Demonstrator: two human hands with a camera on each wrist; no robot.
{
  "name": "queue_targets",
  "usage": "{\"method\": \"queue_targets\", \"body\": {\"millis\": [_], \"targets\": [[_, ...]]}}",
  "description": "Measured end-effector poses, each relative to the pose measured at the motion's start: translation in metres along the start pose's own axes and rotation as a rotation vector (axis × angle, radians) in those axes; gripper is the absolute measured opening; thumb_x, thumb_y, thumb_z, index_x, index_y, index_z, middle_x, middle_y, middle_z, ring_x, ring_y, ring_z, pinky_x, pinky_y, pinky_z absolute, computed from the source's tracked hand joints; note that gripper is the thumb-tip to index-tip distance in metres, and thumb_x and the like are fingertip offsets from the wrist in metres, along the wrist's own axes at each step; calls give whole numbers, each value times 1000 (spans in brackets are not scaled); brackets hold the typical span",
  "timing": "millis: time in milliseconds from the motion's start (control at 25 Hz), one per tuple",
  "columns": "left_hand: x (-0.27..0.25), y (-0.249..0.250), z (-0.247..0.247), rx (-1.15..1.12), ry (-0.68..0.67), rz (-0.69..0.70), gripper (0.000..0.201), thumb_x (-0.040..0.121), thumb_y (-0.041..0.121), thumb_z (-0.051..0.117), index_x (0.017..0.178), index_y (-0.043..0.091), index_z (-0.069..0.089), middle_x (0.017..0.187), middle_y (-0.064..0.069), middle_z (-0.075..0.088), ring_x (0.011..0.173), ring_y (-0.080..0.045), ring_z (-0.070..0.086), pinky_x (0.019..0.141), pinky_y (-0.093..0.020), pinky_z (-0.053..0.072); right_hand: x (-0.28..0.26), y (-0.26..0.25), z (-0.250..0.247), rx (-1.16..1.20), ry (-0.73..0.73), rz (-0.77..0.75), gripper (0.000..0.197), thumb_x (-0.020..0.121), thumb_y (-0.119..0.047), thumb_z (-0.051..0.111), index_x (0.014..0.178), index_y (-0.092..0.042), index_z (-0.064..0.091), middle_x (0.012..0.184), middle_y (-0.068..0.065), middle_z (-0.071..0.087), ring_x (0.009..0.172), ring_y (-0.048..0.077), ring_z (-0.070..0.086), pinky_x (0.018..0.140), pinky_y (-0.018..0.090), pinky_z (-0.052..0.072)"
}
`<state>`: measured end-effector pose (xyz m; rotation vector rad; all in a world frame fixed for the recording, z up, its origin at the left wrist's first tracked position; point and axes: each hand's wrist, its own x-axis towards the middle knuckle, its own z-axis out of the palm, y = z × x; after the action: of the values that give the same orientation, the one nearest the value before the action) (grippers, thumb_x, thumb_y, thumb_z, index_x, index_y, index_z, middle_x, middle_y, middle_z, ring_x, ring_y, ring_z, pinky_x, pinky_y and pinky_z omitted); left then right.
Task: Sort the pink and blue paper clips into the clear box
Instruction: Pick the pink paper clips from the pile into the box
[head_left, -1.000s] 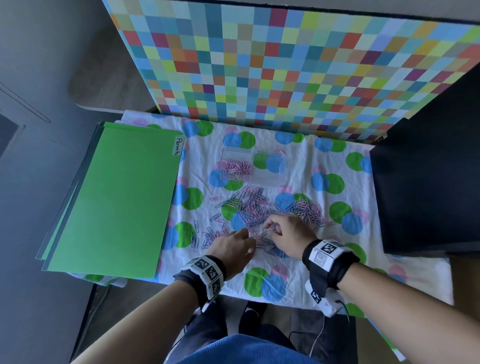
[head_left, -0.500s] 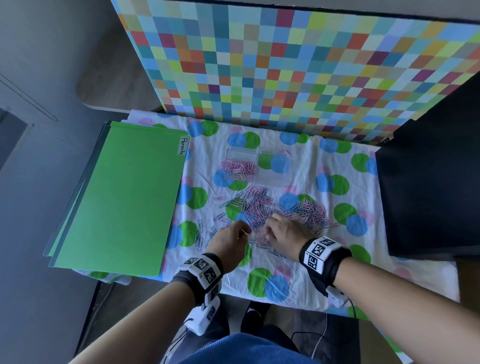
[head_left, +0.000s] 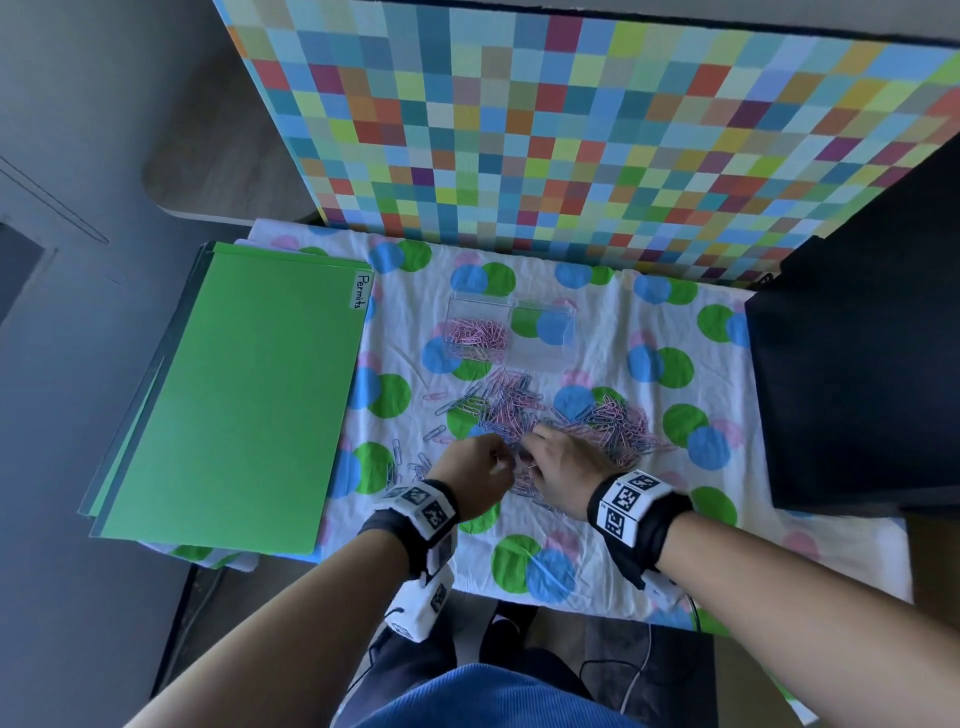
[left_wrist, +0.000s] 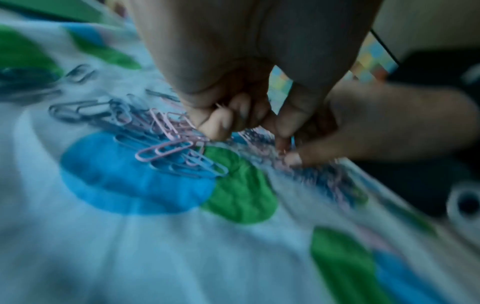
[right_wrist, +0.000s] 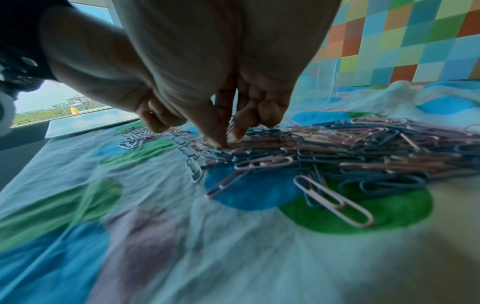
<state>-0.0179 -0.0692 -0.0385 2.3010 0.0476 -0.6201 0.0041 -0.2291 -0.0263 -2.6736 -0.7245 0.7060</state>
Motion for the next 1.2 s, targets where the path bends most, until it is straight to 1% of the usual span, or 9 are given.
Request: {"method": "queue_targets", "body": {"millis": [160, 400, 600, 680, 760, 840, 920, 1080, 1200], "targets": [[1, 2, 4, 330, -52, 215, 13, 89, 26, 55, 97, 20, 64, 101, -6, 64, 91, -26, 62, 80, -37, 51, 1, 1, -3, 25, -23, 3, 18, 81, 0, 55, 96, -11, 54, 97, 6, 55, 88, 26, 58, 71, 33, 48], [2, -1, 7, 410, -12, 175, 18, 95, 22, 41, 102, 15, 55, 104, -6, 58, 93, -28, 61, 76, -39, 49, 4, 0, -3, 18, -14, 48, 16, 83, 3, 53, 93, -9, 51, 93, 7, 59, 83, 25, 58, 69, 33, 48], [-1, -15, -8, -49, 164, 16, 9, 88, 17, 56, 91, 13, 65, 91, -4, 67, 85, -21, 62, 75, -27, 44, 3, 2, 4, 21, -16, 30, 22, 84, 7, 50, 95, -10, 55, 92, 2, 56, 75, 17, 54, 61, 26, 42], [-4, -20, -17, -236, 191, -51, 4, 85, 15, 63, 85, 19, 65, 81, 2, 68, 73, -10, 63, 69, -25, 47, 1, 3, 5, 53, -14, 32, 22, 84, 7, 49, 94, -11, 56, 93, 2, 55, 76, 17, 55, 62, 26, 46], [-5, -26, -25, -429, 186, -93, 10, 86, 9, 62, 89, 18, 64, 75, 3, 67, 57, -2, 56, 63, -23, 44, 0, 4, 4, 127, 16, 54, 16, 86, 3, 49, 89, -11, 57, 93, 3, 58, 79, 18, 56, 69, 29, 49], [-4, -31, -32, -638, 179, -145, 19, 87, 0, 56, 101, 10, 64, 70, -2, 62, 51, -7, 49, 56, -24, 41, -1, 6, 2, 239, 76, 92, 9, 88, -4, 51, 86, -9, 59, 92, 4, 60, 82, 19, 56, 73, 30, 48], [-6, -32, -39, -916, 162, -212, 22, 89, -6, 47, 99, 3, 64, 67, -6, 54, 52, -11, 44, 50, -23, 38, -1, 8, -1, 339, 133, 129, 6, 86, -7, 55, 84, -9, 60, 88, 3, 60, 80, 18, 56, 72, 28, 47], [-10, -29, -49, -1320, 133, -347, 22, 86, 4, 33, 72, 12, 47, 61, -3, 44, 50, -15, 42, 47, -23, 35, 0, 8, -5, 626, 138, 221, 10, 85, -6, 61, 79, -14, 60, 74, -1, 61, 66, 13, 56, 63, 21, 46], [-13, -31, -51, -1318, 168, -410, 19, 85, 10, 35, 68, 17, 38, 54, 2, 27, 48, -15, 27, 47, -23, 22, -1, 6, -5, 1108, 63, 285, 10, 86, 3, 61, 85, -6, 60, 65, 7, 65, 55, 18, 58, 54, 28, 51]]}}
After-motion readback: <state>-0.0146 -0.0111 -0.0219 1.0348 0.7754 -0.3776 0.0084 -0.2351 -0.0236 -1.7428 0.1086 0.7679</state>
